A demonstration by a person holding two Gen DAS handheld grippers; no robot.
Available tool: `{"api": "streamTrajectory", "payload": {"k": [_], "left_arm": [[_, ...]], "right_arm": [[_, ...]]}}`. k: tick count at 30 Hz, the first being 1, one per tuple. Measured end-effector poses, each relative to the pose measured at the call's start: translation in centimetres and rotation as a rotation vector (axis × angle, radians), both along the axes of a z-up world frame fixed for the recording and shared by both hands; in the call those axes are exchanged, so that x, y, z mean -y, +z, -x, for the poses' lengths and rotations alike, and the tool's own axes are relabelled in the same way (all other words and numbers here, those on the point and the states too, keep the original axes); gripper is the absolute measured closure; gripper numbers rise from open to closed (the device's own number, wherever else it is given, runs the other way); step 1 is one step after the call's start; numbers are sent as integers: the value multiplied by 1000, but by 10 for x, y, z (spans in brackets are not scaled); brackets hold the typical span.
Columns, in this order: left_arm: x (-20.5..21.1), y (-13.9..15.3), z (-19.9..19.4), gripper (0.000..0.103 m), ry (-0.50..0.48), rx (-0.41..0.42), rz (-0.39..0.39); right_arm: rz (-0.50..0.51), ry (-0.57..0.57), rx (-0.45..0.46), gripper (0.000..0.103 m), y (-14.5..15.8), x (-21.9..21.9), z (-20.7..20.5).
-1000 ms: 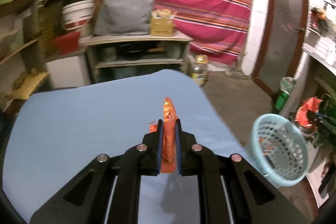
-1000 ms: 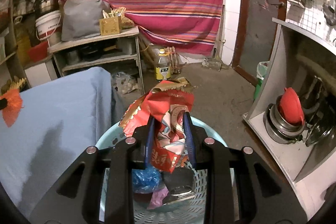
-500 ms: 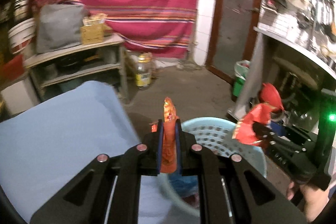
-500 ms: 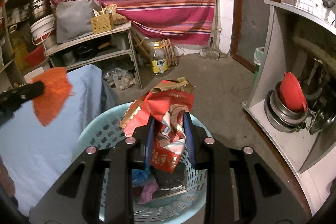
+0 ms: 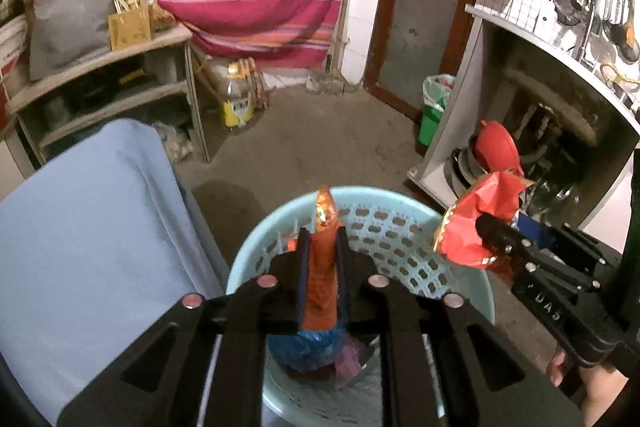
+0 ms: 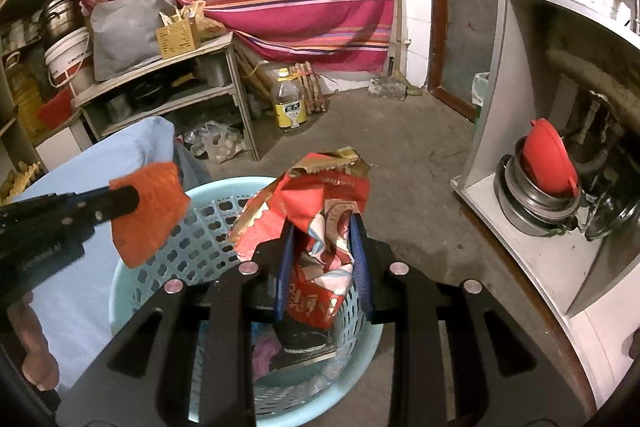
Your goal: Collect trash
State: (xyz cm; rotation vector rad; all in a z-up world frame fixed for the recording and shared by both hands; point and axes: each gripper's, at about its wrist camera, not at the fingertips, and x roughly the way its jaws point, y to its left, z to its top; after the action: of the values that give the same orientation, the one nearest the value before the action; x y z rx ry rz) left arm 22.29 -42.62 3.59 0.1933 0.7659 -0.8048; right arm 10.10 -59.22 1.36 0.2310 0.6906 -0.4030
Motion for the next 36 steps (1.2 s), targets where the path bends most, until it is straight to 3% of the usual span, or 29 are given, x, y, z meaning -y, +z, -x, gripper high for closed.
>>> {"api": "streamTrajectory", "payload": {"k": [1,3,8,10,13,21,23,25,28,33,36], "left_arm": [[-1,-1,0,67,4,1,-3],[-4,0,3,52,16,25,-4],[-5,1,5,47,25,37,-10],[-12,6,6,31,52,67,-6],[-22,14,5,22,96,113,-8],[-59,27,-2,12,186,148,-3],[-72,30,-2,11,209,152,5],[-91,34,-1,11,238,148,25],[-117,40,5,9,275,160,43],[-173,50,29,6,357,230,39],[-210,56,47,4,392,256,44]], "right_arm": [[-2,1,1,75,0,0,0],[-4,4,-1,75,-1,0,-1],[1,12,-15,75,-3,-2,-6],[0,13,-14,75,-2,0,-6],[0,14,-13,75,-3,-1,-7],[15,45,-6,73,1,-16,-19],[15,52,-4,65,2,-20,-22],[24,60,1,39,2,-27,-25],[34,66,-9,23,1,-35,-30],[58,86,-9,4,3,-56,-30],[25,130,19,4,8,-74,-23]]}}
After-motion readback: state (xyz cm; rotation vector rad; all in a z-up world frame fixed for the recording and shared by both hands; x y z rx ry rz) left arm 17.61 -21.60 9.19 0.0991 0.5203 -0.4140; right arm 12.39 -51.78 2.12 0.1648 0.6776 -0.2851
